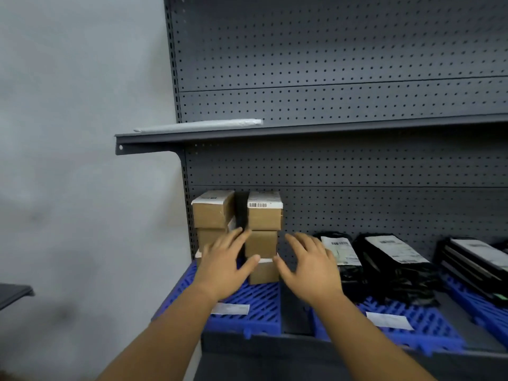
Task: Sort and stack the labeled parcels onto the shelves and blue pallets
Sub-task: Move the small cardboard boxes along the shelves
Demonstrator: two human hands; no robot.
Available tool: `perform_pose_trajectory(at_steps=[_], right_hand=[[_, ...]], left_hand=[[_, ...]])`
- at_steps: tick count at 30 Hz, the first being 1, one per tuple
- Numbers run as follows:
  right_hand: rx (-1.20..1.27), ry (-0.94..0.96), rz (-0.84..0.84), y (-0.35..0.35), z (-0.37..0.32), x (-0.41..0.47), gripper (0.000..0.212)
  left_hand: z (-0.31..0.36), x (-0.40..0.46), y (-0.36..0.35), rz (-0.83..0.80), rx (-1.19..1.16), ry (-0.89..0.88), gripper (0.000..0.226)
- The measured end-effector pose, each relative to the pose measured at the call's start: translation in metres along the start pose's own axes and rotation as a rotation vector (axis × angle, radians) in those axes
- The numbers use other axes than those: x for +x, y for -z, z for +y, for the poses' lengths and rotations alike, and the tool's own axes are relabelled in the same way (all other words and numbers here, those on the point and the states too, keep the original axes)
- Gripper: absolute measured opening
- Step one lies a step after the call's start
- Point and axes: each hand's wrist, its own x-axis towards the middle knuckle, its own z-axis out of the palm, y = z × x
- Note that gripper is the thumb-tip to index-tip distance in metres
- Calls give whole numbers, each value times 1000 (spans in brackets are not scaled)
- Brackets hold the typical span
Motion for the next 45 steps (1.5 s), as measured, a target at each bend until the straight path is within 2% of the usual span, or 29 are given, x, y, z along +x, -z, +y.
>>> perform_pose_trajectory(at_steps=[5, 12, 17, 22, 33, 39, 45], right_hand=[[2, -49, -145, 19, 34, -49, 70], [5, -93, -127, 52, 64, -82, 80], [-49, -167, -135, 75, 92, -97, 72], [-111, -223, -151, 95, 109, -101, 71], [-166, -259, -158, 88, 143, -114, 72], [-128, -254, -173, 95, 187, -124, 71], [-84, -261, -155, 133, 260, -138, 72]], left_hand=[[41, -44, -19, -94, 2, 21, 64], [87, -44, -18, -81, -5, -47, 63], [117, -34, -39, -144, -31, -112, 67], [147, -19, -51, -128, -65, -183, 63], [168, -12, -92, -198, -92, -246, 64], [203, -16, -112, -226, -61, -255, 66], [284, -5, -123, -222, -76, -252, 64]])
